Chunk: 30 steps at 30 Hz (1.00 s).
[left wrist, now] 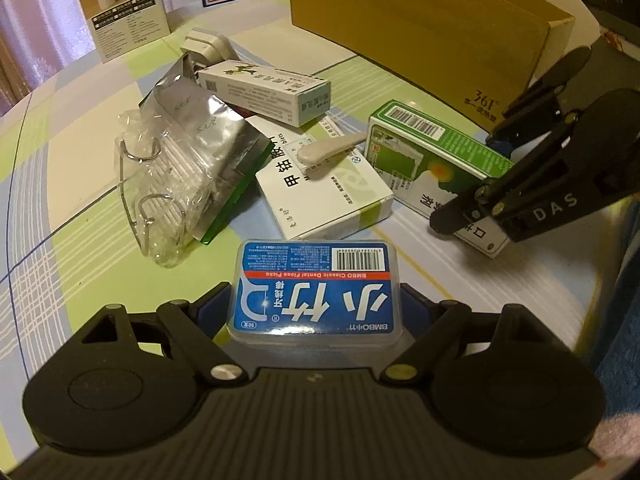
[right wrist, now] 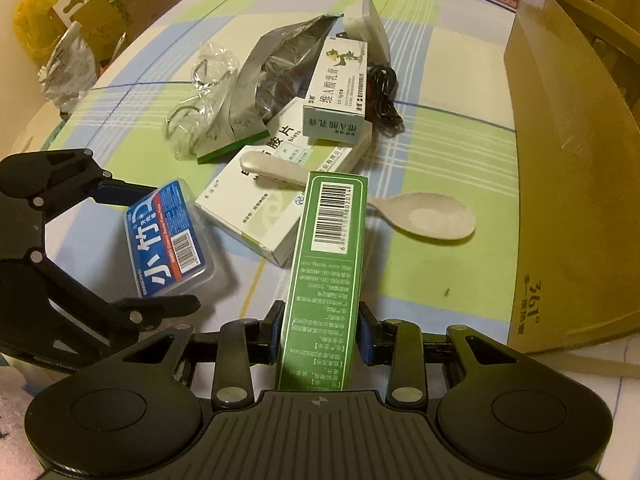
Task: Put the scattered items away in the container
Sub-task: 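Grasp the blue floss case with the left tool while the right tool grasps the green box, then carry the floss case and green box over the cardboard box with both tools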
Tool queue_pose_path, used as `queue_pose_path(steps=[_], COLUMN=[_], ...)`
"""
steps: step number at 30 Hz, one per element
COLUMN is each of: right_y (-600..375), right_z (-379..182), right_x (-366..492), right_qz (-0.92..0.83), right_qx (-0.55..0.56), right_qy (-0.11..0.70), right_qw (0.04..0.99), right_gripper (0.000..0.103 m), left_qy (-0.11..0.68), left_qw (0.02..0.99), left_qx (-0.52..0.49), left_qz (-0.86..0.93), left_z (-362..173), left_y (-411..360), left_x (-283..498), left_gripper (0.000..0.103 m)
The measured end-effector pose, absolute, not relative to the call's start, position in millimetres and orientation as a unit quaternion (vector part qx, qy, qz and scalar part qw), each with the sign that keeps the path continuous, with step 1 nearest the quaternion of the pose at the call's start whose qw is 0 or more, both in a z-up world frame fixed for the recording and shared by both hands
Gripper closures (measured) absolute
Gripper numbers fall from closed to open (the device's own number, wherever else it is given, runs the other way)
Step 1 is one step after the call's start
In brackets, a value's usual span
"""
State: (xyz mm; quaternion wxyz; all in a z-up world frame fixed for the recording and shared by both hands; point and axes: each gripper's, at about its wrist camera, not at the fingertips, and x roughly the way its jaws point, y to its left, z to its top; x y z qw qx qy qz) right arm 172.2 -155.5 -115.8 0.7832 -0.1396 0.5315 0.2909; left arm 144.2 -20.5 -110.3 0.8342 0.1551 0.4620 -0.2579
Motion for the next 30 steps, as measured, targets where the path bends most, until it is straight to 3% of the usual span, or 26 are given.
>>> queue_pose_path(steps=[18,30], right_y=[-170,-215], right_z=[-59,14], right_x=[150,141], right_qz=[0.302,0.291], right_qx=[-0.125,-0.097], right_qy=[0.478,0.428], right_qw=[0.815,0.85], right_gripper=[0.075,0.075], left_qy=[0.444,0.422], left_qw=[0.858,0.875], left_qx=[0.127,0.107], left_qz=[-0.224,-0.21], left_z=[-71,-6], left_y=[-18,-54], left_x=[127,117], left_gripper=[0.02,0.02])
